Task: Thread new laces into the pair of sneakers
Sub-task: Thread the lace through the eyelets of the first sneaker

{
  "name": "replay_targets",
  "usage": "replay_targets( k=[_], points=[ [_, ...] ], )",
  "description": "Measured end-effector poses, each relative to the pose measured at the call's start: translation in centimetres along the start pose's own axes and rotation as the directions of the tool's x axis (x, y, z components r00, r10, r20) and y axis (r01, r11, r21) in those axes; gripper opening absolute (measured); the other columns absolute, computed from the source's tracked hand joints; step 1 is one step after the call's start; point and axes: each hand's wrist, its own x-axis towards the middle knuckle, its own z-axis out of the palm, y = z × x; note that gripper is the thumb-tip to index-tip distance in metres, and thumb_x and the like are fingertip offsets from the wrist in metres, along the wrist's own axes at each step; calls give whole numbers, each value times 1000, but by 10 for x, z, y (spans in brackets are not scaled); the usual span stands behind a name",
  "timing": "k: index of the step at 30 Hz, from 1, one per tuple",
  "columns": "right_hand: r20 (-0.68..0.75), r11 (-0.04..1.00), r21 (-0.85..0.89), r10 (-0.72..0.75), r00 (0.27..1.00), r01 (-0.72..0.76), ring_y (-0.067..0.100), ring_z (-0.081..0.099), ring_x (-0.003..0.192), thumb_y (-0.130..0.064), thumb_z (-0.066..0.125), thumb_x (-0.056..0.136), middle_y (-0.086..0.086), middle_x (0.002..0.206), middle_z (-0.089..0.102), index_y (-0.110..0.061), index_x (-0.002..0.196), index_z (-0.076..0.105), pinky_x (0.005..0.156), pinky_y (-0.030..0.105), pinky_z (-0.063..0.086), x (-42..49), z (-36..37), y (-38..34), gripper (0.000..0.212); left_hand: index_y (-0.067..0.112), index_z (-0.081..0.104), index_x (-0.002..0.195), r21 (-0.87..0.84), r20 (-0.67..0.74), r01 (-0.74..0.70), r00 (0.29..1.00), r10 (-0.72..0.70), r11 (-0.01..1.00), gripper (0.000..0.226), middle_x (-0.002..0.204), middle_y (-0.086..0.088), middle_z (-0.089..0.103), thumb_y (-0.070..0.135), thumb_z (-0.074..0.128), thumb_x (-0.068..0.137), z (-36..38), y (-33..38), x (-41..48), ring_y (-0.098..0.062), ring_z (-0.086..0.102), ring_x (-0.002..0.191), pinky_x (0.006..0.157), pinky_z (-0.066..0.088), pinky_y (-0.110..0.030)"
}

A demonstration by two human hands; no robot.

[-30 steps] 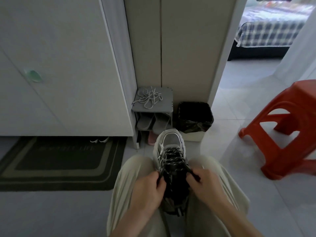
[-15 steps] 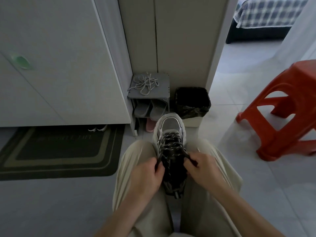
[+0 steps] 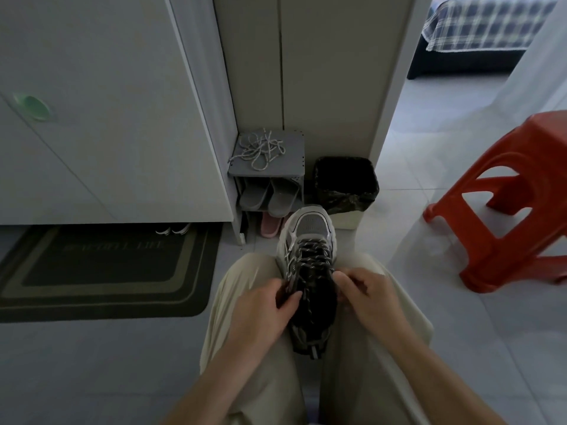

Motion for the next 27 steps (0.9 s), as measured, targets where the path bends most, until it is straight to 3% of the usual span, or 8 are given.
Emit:
replay_targets(
  k=[3,7,10,14,18,21,23,27],
  points=[
    [-9,990,127,57,998,-55,2,54,50,-12,69,84,-7,56,64,-20,76,68,50,17,45,8,-1,-4,12,25,66,108,-138,-23,10,1000,-13,990,32,89,11,71,47,64,84,0,0,1,0,65,82,74,52,-20],
    [51,999,-42,-7,999,10,-2,48,50,-11,62,88,-9,56,56,-19,71,60,50,9,38,14,-2,-10,19,24,61,116,-348,-95,-63,995,31,936,32,100,13,67,34,65,86,-1,7,-1,2,63,91,81,54,-22],
    [15,999,-51,-10,1000,11,0,49,48,-14,55,92,-7,53,57,-19,72,56,50,13,40,19,-4,-13,21,21,65,100,-283,-177,-200,972,153,938,13,98,15,60,24,66,87,0,11,3,-5,60,91,78,53,-26],
    [48,1000,-6,-18,999,18,11,48,52,-15,53,93,-4,56,54,-17,76,56,53,31,42,31,-10,-16,17,20,68,95,-165,-188,-257,956,226,952,11,97,16,55,23,69,84,4,22,14,2,52,97,85,39,-8],
    [27,988,151,37,999,-41,6,52,51,-14,60,91,-9,55,59,-20,80,63,53,25,42,31,-7,-9,13,24,67,97,-193,-198,-264,954,226,945,15,97,16,59,30,66,84,6,31,27,1,54,97,86,40,-10],
    [27,998,53,39,999,-40,-2,55,56,-20,71,82,-15,60,64,-28,74,66,57,13,43,21,-9,0,13,24,67,95,-204,-193,-246,959,207,948,12,94,18,60,26,70,83,8,34,35,3,54,95,85,39,-10],
    [20,1000,25,5,1000,-5,1,50,55,-19,73,81,-10,58,61,-25,68,67,57,18,41,18,-10,1,15,25,69,90,-195,-179,-237,963,203,952,7,94,19,59,25,70,83,10,35,35,3,53,96,86,37,-8],
    [-1,992,-117,-57,998,56,9,57,61,-21,68,84,-2,66,65,-24,72,67,61,27,46,31,-19,-16,13,28,72,92,-207,-156,-208,972,178,956,10,100,18,56,31,70,83,13,41,35,2,51,101,90,35,-9]
  ],
)
